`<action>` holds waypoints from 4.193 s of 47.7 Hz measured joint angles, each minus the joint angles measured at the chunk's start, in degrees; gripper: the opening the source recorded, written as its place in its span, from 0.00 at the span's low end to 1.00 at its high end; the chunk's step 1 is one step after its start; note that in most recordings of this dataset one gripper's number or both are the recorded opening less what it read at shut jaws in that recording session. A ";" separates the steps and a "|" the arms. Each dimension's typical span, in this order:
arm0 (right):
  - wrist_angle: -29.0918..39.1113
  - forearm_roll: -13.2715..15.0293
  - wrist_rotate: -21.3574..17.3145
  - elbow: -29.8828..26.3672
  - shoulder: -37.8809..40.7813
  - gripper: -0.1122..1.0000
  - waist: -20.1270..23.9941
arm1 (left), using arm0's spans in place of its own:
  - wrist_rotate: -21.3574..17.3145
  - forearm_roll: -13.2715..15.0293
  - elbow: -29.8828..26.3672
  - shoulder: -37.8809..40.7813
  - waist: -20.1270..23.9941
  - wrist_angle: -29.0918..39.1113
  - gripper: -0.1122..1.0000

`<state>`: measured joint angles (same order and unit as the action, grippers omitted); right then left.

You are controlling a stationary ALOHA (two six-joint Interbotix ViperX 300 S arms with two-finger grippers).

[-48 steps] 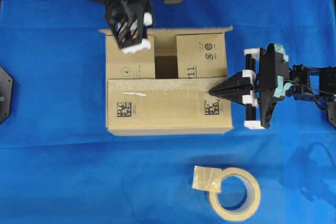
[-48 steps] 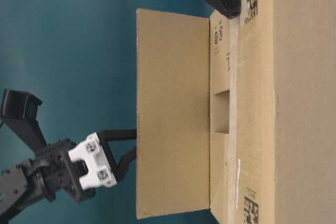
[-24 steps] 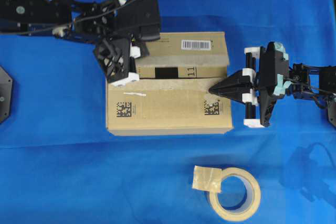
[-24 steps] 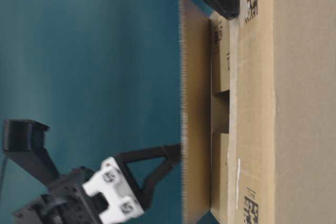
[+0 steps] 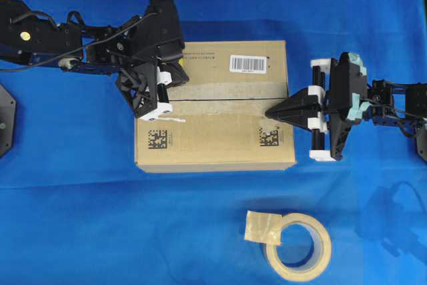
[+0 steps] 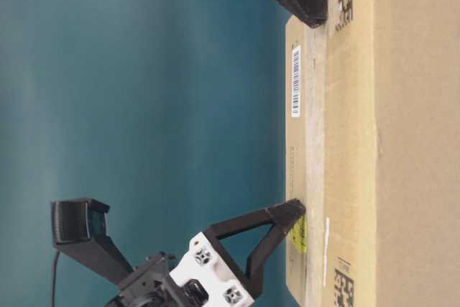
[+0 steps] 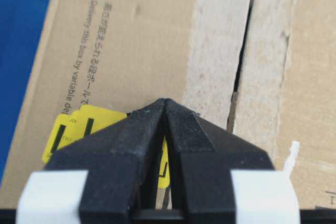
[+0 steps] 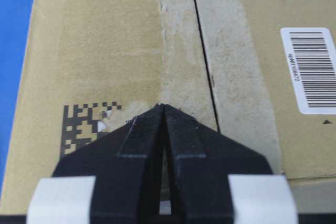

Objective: Close the cardboard box.

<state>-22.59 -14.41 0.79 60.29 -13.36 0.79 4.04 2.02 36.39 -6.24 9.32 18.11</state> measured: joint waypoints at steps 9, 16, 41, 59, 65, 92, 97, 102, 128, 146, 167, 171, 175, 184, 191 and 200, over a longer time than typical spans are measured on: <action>-0.26 0.00 0.00 -0.53 0.00 0.10 -1.49 | 0.26 0.00 0.53 -0.18 -0.09 -0.70 0.10; -0.26 0.00 0.00 -0.62 0.00 0.10 -2.81 | 0.26 -0.09 0.62 -0.18 -0.18 -0.88 0.10; -0.26 0.00 0.00 -0.70 0.00 0.10 -3.96 | 0.18 -0.09 0.88 -0.26 -0.44 -1.49 0.10; -0.26 0.00 0.00 -0.70 0.00 0.10 -4.04 | -0.26 0.00 12.48 -5.54 -2.90 -26.02 0.10; -0.35 0.00 -0.09 -0.70 0.00 0.10 -4.04 | -0.35 -0.09 18.37 -8.17 -3.52 -36.74 0.10; -0.26 0.00 0.00 -0.70 0.00 0.10 -4.04 | -0.70 0.00 30.59 -6.68 -5.62 -58.54 0.10; -0.35 0.00 0.00 -0.70 0.00 0.10 -4.04 | -0.79 -0.09 30.50 -5.89 -6.15 -58.71 0.10; -0.26 0.00 0.00 -0.70 0.00 0.10 -4.04 | -0.70 0.00 30.50 -5.36 -6.42 -58.80 0.10; -0.26 0.00 0.00 -0.70 0.00 0.10 -4.04 | -0.79 0.09 30.59 -5.01 -6.59 -58.97 0.10; -0.26 0.00 -0.09 -0.70 0.00 0.10 -4.04 | -0.79 0.18 30.50 -5.01 -6.59 -58.97 0.10; -0.26 0.00 -0.09 -0.70 0.00 0.10 -4.04 | -0.79 0.09 30.50 -4.92 -6.59 -58.97 0.10; -0.26 0.00 -0.09 -0.70 0.00 0.10 -4.04 | -0.79 0.09 30.50 -5.01 -6.50 -58.89 0.10; -0.26 0.00 -0.09 -0.70 0.00 0.10 -4.04 | -0.79 0.18 30.50 -5.01 -6.50 -58.80 0.10; -0.26 0.00 -0.09 -0.70 0.00 0.10 -4.04 | -0.70 0.09 30.50 -5.01 -6.59 -58.80 0.10; -0.26 0.00 -0.09 -0.70 0.00 0.10 -4.04 | -0.79 0.18 30.50 -5.01 -6.59 -58.80 0.10; -0.26 0.00 -0.09 -0.70 0.00 0.10 -4.04 | -0.79 0.18 30.50 -5.01 -6.59 -58.80 0.10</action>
<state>-22.85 -14.41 0.70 59.59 -13.36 -3.25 3.25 2.20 66.88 -11.25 2.72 -40.69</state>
